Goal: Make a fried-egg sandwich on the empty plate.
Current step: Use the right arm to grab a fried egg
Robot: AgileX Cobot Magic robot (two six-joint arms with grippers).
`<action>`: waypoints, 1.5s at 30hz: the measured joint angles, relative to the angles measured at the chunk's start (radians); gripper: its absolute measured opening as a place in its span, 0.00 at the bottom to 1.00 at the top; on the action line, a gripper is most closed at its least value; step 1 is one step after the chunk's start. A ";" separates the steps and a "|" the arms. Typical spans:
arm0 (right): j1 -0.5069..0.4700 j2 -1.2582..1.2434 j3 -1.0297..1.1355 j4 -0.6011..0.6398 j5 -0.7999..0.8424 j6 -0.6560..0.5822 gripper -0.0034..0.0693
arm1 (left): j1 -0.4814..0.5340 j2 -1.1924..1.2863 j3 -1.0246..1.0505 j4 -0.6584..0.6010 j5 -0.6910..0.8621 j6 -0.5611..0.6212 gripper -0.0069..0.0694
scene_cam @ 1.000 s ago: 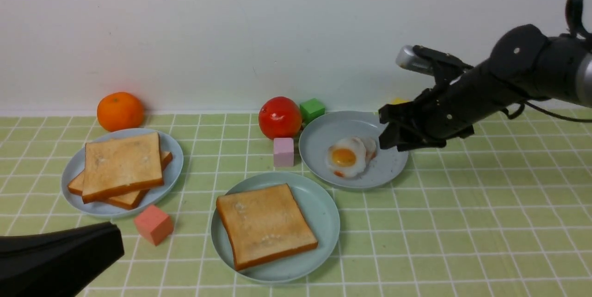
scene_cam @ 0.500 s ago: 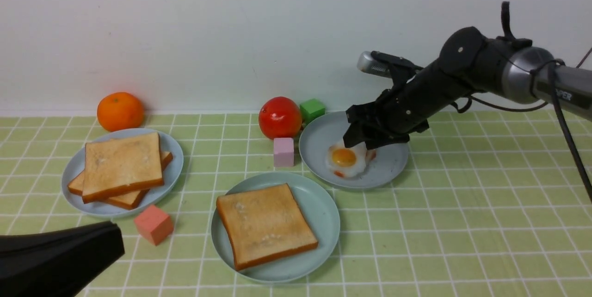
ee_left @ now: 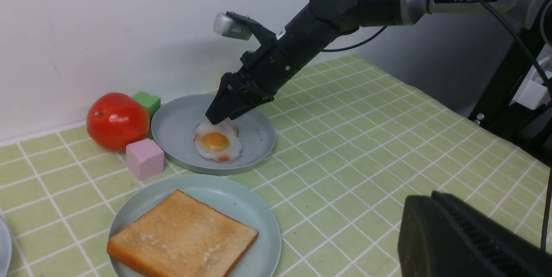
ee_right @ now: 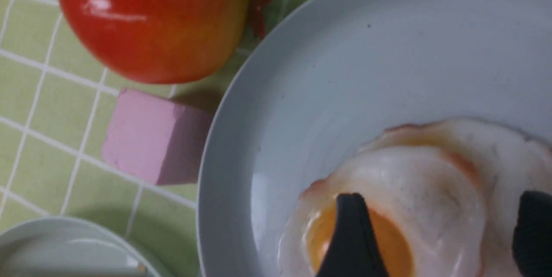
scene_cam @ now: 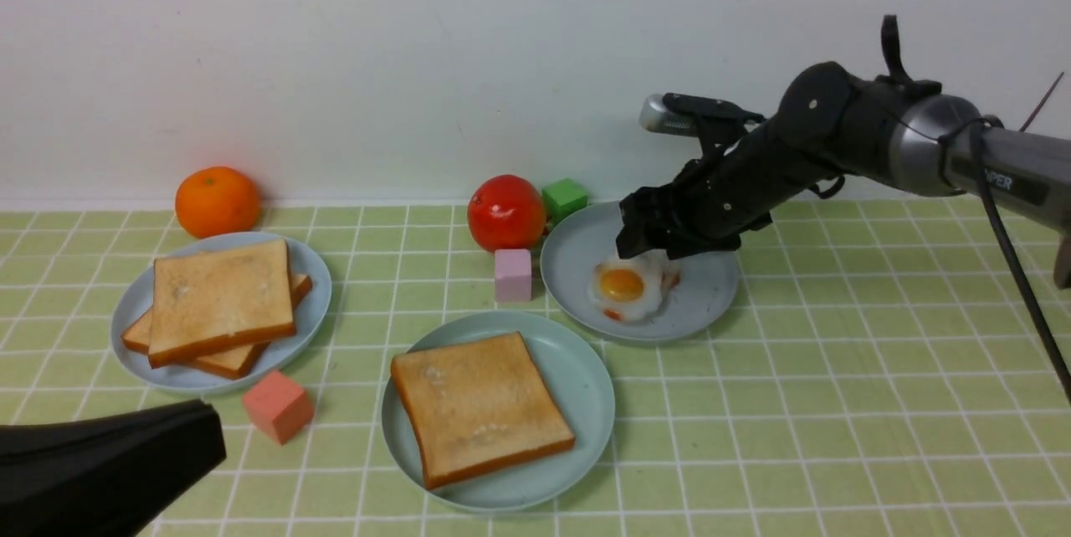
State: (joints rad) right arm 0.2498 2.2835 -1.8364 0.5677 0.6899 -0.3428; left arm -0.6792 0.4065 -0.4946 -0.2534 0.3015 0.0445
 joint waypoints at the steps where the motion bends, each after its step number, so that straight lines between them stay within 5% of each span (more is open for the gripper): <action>1: 0.004 0.007 0.000 -0.001 -0.013 0.000 0.72 | 0.000 0.000 0.000 0.000 0.000 0.000 0.07; 20: 0.019 0.034 -0.002 -0.039 -0.069 0.000 0.70 | 0.000 0.000 0.000 0.000 0.000 0.000 0.07; 31: 0.017 0.038 -0.005 -0.048 -0.054 0.000 0.35 | 0.000 0.000 0.000 0.000 0.000 0.000 0.07; 45: 0.018 -0.010 -0.008 -0.049 -0.013 0.000 0.14 | 0.000 0.000 0.000 0.000 0.000 0.000 0.08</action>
State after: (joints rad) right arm 0.2683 2.2738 -1.8447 0.5191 0.6766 -0.3428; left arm -0.6792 0.4065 -0.4946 -0.2534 0.3015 0.0445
